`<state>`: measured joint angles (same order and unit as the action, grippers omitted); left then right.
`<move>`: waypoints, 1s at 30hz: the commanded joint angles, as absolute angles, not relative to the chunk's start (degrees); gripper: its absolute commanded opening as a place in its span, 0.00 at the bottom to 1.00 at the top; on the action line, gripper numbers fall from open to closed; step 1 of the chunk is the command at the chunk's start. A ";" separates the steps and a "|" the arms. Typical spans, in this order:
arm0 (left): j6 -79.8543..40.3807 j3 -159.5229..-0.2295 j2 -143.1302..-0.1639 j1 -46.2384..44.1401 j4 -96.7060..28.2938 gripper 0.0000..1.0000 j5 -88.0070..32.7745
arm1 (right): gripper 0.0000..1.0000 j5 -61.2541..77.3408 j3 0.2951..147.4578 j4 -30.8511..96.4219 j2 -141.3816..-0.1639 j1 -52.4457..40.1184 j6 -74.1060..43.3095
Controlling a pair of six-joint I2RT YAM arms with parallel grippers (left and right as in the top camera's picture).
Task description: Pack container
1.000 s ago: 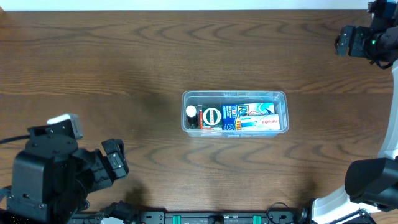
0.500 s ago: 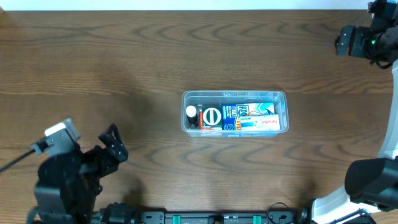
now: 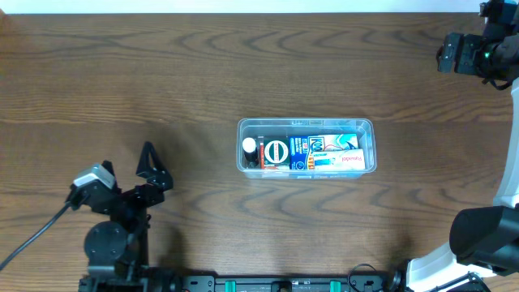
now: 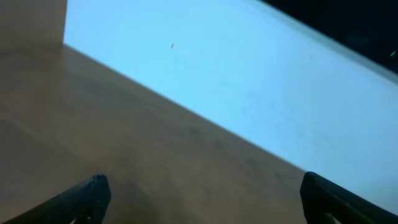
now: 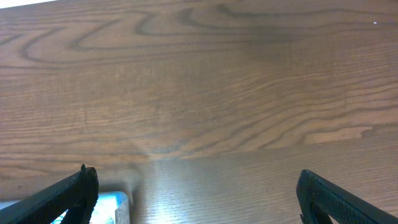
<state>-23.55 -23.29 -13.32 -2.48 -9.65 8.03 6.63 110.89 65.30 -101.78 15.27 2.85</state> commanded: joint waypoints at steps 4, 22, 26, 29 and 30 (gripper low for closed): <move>-22.74 -12.75 -9.96 -1.52 1.78 0.98 5.69 | 0.99 6.68 111.42 65.34 -101.36 15.73 1.96; -19.88 -3.55 -6.31 -0.32 12.97 0.98 7.11 | 0.99 6.68 111.42 65.34 -101.36 15.73 1.96; -18.79 -2.00 -3.25 -0.32 12.95 0.98 7.11 | 0.99 6.68 111.42 65.34 -101.36 15.73 1.96; -18.65 -0.14 -0.80 -0.34 12.67 0.98 7.09 | 0.99 6.68 111.42 65.34 -101.36 15.73 1.96; -18.63 -0.23 -0.14 -0.32 10.92 0.98 7.11 | 0.99 6.68 111.42 65.34 -101.36 15.73 1.96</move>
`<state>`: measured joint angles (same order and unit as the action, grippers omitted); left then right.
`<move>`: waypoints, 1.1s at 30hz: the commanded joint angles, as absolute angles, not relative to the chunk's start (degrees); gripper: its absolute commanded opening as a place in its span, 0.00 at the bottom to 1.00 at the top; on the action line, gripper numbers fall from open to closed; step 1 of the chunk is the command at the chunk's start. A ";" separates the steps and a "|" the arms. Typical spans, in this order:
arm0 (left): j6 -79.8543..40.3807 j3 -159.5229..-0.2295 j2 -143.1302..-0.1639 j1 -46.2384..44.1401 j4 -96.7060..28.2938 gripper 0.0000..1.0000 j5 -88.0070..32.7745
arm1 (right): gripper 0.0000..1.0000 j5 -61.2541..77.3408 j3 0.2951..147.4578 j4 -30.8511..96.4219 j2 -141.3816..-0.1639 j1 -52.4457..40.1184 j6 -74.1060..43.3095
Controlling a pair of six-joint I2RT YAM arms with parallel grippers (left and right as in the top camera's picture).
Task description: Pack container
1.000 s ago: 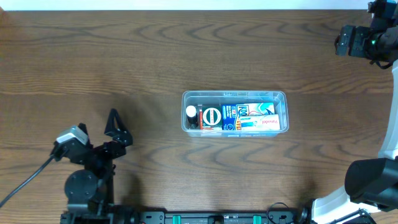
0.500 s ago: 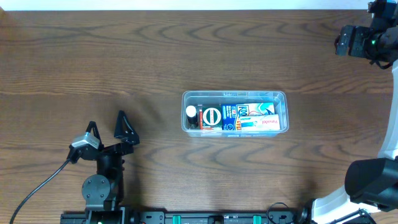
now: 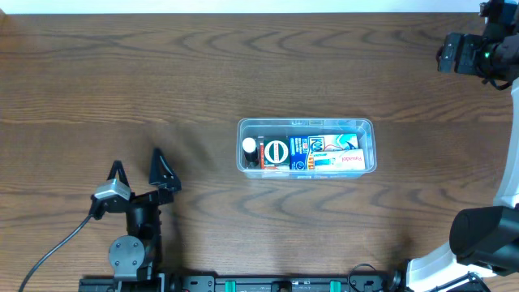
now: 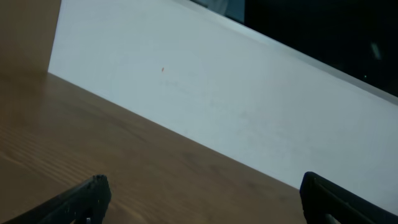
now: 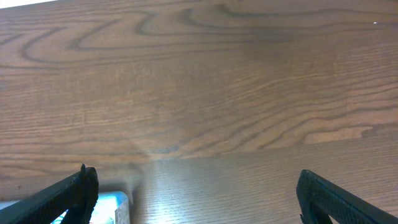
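A clear plastic container (image 3: 306, 146) sits at the table's middle. It holds a white-capped item (image 3: 249, 146), a round black-and-white label (image 3: 276, 151) and blue-and-white packets (image 3: 328, 152). My left gripper (image 3: 138, 165) is open and empty near the front left, well away from the container; in its own view (image 4: 202, 196) its fingers frame bare wood and a white wall. My right gripper (image 5: 198, 193) is open and empty, its arm (image 3: 474, 53) at the far right corner. A pale blue corner of the container (image 5: 115, 208) shows by its left finger.
The brown wooden table (image 3: 162, 73) spreads around the container. A black cable (image 3: 49, 239) trails from the left arm toward the front left edge. The right arm's base (image 3: 486, 235) stands at the front right. A white wall (image 4: 249, 93) lies beyond the far edge.
My left arm has shifted right and turned, so its open fingers now point straight up the table instead of slanting. Its view tilted upward, showing more wall. The right arm and container are unchanged.
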<state>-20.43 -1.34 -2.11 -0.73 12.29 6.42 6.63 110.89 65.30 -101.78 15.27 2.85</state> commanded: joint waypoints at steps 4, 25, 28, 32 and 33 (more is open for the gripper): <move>-17.87 -0.23 -0.10 -0.34 9.45 0.98 7.11 | 0.99 6.68 111.42 65.34 -101.36 15.73 1.96; -16.53 -0.23 -0.23 -0.34 -3.62 0.98 6.90 | 0.99 6.68 111.42 65.34 -101.36 15.73 1.96; -16.53 -0.23 -0.23 -0.34 -3.64 0.98 6.90 | 0.99 6.68 111.42 65.34 -101.36 15.73 1.96; -16.51 -0.23 -0.23 -0.34 -3.62 0.98 6.90 | 0.99 6.68 111.42 65.34 -101.36 15.73 1.96; -16.53 -0.23 -0.23 -0.34 -3.64 0.98 6.90 | 0.99 6.68 111.42 65.34 -101.36 15.73 1.96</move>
